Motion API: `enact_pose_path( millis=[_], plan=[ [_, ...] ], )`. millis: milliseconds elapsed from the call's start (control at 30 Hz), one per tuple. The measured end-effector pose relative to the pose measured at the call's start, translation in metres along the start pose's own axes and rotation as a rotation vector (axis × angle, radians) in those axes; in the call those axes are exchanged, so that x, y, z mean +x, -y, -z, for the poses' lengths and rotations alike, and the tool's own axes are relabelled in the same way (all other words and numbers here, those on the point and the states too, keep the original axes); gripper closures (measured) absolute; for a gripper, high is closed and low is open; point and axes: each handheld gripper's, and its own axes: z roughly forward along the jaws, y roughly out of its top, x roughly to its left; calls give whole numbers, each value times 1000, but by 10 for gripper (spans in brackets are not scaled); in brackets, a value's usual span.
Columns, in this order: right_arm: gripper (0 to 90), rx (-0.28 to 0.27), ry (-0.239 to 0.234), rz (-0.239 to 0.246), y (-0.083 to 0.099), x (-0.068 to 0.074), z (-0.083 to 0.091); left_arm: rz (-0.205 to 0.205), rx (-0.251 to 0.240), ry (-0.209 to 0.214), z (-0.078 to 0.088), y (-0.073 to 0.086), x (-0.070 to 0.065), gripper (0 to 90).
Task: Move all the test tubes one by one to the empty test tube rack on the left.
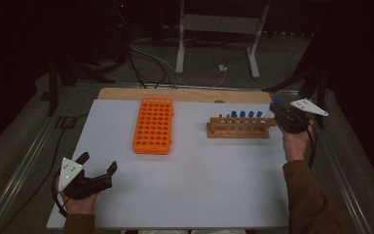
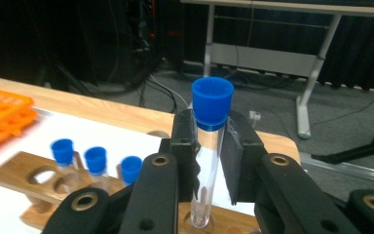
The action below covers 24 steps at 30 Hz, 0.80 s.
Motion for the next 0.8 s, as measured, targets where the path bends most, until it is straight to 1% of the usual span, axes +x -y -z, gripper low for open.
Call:
enact_pose_path(
  millis=[67, 200, 233, 267, 300, 367, 433, 467, 500, 533, 567, 600, 633, 700, 800],
  plan=[
    [769, -10, -11, -11, -1, 1, 4, -3, 5, 2, -1, 0, 0, 5],
    [768, -16, -45, -12, 0, 7, 10, 3, 9, 18, -4, 0, -2, 5],
    [768, -18, -55, -15, 1, 8, 12, 19, 6, 31, -5, -1, -4, 5],
    [769, -16, -68, -17, 2, 10, 13, 25, 4, 41, -6, -2, -4, 5],
    [768, -10, -73, -12, 3, 12, 14, 25, 4, 41, -6, -2, -4, 5],
    [768, -4, -94, -11, 6, 17, 17, 35, -2, 57, -9, -6, -6, 5],
    [768, -2, -118, -10, 10, 23, 20, 34, -23, 81, -11, -10, -9, 5],
    [768, 4, -130, -3, 11, 27, 20, 9, -44, 105, -13, -14, -13, 5],
    [768, 9, -139, 7, 13, 32, 21, -9, -46, 110, -14, -16, -16, 5],
    [768, 14, -155, 13, 14, 37, 20, -15, -51, 117, -16, -18, -18, 5],
    [768, 14, -155, 13, 14, 37, 20, -15, -51, 117, -16, -18, -18, 5],
    [768, 25, -183, 29, 16, 48, 20, -19, -51, 123, -17, -20, -19, 5],
    [768, 24, -198, 30, 17, 53, 19, -15, -39, 126, -22, -23, -22, 5],
    [768, 21, -227, 29, 17, 62, 19, -7, -38, 131, -24, -25, -23, 5],
    [768, 24, -264, 27, 17, 74, 19, 6, -37, 154, -33, -30, -29, 5]
  ],
)
